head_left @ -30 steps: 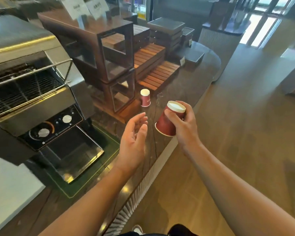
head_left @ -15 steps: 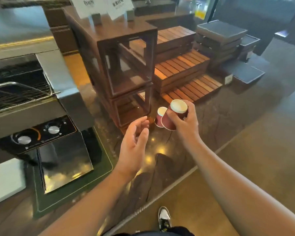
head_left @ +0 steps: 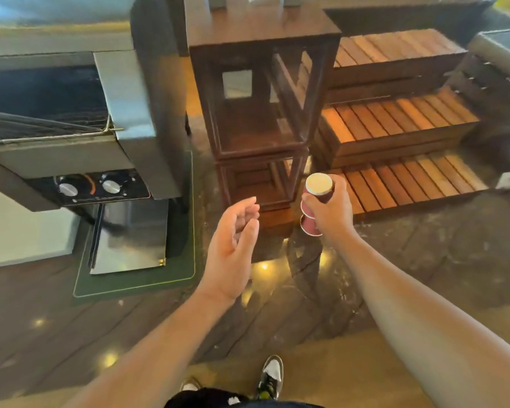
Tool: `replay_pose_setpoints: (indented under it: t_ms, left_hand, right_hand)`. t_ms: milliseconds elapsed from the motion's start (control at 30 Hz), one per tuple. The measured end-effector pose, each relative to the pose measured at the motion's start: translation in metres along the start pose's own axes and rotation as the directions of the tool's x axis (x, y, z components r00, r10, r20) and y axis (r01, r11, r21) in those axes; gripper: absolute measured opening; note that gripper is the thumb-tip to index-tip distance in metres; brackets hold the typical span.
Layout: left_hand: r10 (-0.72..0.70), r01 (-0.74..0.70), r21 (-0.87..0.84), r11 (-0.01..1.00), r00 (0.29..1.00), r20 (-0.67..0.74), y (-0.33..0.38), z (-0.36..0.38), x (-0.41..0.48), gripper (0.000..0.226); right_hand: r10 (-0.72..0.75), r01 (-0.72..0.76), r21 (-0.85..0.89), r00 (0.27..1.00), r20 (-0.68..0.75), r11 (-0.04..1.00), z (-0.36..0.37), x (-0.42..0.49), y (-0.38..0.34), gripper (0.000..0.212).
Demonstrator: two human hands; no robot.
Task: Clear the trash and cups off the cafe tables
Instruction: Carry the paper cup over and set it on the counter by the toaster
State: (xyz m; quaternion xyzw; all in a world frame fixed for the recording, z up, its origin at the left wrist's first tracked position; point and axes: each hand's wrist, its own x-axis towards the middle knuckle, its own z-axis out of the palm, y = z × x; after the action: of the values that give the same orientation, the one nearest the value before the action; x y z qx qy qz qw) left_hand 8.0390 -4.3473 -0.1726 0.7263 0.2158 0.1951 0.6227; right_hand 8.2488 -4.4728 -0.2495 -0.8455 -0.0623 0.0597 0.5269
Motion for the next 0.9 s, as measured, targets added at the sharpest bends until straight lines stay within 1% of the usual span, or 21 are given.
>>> replay_pose_setpoints:
  t_ms: [67,200,267,367,567,767,833,900]
  left_hand:
    - [-0.004,0.004,0.007,1.0,1.0,-0.029,0.0,0.001,0.001,0.039]
    - [0.009,-0.008,0.012,1.0,0.998,-0.065,0.001,0.004,0.005,0.037]
    - [0.014,-0.012,0.028,1.0,0.997,-0.074,0.001,0.007,0.006,0.034]
    - [0.011,-0.007,0.041,0.999,0.997,-0.078,0.0,0.012,0.007,0.032]
    - [0.001,0.004,0.049,0.999,0.996,-0.093,-0.004,0.023,0.008,0.032]
    - [-0.009,0.013,0.04,0.999,0.994,-0.109,-0.004,0.027,0.004,0.032]
    - [-0.009,0.014,0.036,0.999,0.993,-0.117,-0.004,0.027,0.003,0.032]
    - [-0.006,0.011,0.034,0.999,0.992,-0.129,-0.004,0.025,0.002,0.033]
  right_hand:
    - [-0.013,0.013,-0.023,1.0,-0.011,1.0,0.005,0.005,0.004,0.059]
    - [-0.007,0.009,0.027,0.996,-0.085,1.0,0.003,0.008,0.004,0.058]
    - [0.001,0.002,0.037,0.996,-0.093,0.999,-0.001,0.007,0.006,0.06]
    - [0.033,-0.029,0.071,0.998,-0.056,0.997,-0.005,0.008,0.012,0.06]
    - [0.116,-0.121,0.091,0.991,0.062,0.988,-0.006,0.01,0.03,0.06]
    - [0.159,-0.155,-0.032,0.974,0.164,0.987,-0.004,0.012,0.057,0.062]
    - [0.169,-0.16,-0.066,0.966,0.194,0.985,-0.005,0.011,0.059,0.066]
    - [0.167,-0.151,-0.094,0.965,0.204,0.984,-0.007,0.008,0.053,0.077]
